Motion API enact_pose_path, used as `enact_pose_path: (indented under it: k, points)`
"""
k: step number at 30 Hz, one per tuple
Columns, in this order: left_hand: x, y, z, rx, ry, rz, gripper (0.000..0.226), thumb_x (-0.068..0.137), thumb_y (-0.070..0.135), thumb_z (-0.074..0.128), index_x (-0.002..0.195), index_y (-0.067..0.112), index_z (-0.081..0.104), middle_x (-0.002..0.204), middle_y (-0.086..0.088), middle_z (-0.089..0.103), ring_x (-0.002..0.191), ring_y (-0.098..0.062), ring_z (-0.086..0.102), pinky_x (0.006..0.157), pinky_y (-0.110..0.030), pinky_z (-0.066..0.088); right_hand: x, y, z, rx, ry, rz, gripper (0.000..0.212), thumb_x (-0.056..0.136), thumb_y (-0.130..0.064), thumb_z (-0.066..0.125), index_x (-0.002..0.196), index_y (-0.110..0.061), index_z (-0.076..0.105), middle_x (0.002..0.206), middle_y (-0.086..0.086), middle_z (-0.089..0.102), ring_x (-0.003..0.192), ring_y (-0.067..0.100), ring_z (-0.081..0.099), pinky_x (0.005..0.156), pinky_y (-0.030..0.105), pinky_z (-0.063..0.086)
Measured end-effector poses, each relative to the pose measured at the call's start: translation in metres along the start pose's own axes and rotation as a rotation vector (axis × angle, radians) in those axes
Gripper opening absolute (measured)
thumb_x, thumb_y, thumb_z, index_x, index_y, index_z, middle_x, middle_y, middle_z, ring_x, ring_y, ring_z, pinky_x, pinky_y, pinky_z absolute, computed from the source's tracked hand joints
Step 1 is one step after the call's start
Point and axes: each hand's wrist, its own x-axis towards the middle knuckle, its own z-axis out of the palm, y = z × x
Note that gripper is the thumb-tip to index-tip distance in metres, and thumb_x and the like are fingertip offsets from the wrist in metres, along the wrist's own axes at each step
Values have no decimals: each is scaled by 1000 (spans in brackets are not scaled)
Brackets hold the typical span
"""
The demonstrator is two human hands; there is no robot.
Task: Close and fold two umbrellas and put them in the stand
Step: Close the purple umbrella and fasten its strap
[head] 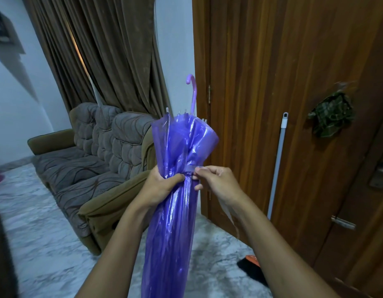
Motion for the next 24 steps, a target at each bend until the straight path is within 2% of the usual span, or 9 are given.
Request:
enact_pose_path:
  k: [4,6,9,13,16,18,20,21,24]
  points:
    - [-3,1,4,-83,-3,-25,48,72,3,69,117,7,52,92,-2,67,72,-5,67,64,-18,52,-2,11,3,-26,102,-1,34,88,-25,70,85,8,70,69,-2,69,58,8,64,63,20,50]
    - [-4,0,8,-85,34,-46,58,80,-4,68,127,11,37,100,0,60,74,-2,65,60,-12,51,-5,12,3,13,96,36,34,87,-28,72,91,6,70,77,-6,74,67,4,68,60,18,51]
    - [-7,1,12,-117,74,-129,48,88,-6,57,126,11,34,99,-3,59,63,2,66,53,-13,50,-6,7,3,178,20,158,19,86,-23,73,93,-6,74,90,6,76,70,16,70,59,29,52]
    - [-7,-1,16,-209,58,-237,57,79,12,64,131,5,41,121,-23,58,77,-14,68,61,-22,53,-5,3,2,225,23,159,12,81,-18,76,80,-7,71,78,12,71,72,29,57,55,32,35]
    - [-9,-1,17,174,100,-81,30,91,22,62,119,18,55,115,-5,49,98,-5,52,81,-12,40,-4,0,-2,211,74,115,13,82,-16,75,79,-5,69,70,13,67,63,26,57,45,26,39]
    - [-12,-3,16,185,60,-7,19,91,29,65,106,18,68,103,-1,65,95,-8,63,84,-26,50,-4,-4,-4,186,80,88,11,85,-14,73,77,-7,70,72,12,71,61,20,67,51,27,53]
    - [-15,-4,17,183,118,-6,21,88,34,68,101,17,72,90,1,75,84,-13,72,80,-39,58,-2,-5,-4,165,83,78,10,85,-14,73,77,-9,71,77,11,73,70,21,70,70,37,60]
    - [-15,-4,18,214,172,16,24,87,33,70,103,16,70,91,2,76,85,-14,72,81,-38,58,-2,-6,-3,161,83,76,9,85,-15,73,78,-9,72,77,11,73,72,22,70,73,39,60]
    - [-20,-1,28,192,294,128,43,85,26,72,120,16,49,110,2,69,97,-10,69,84,-24,54,-2,-8,0,147,82,70,11,86,-16,72,83,-5,73,71,6,72,60,14,67,55,26,54]
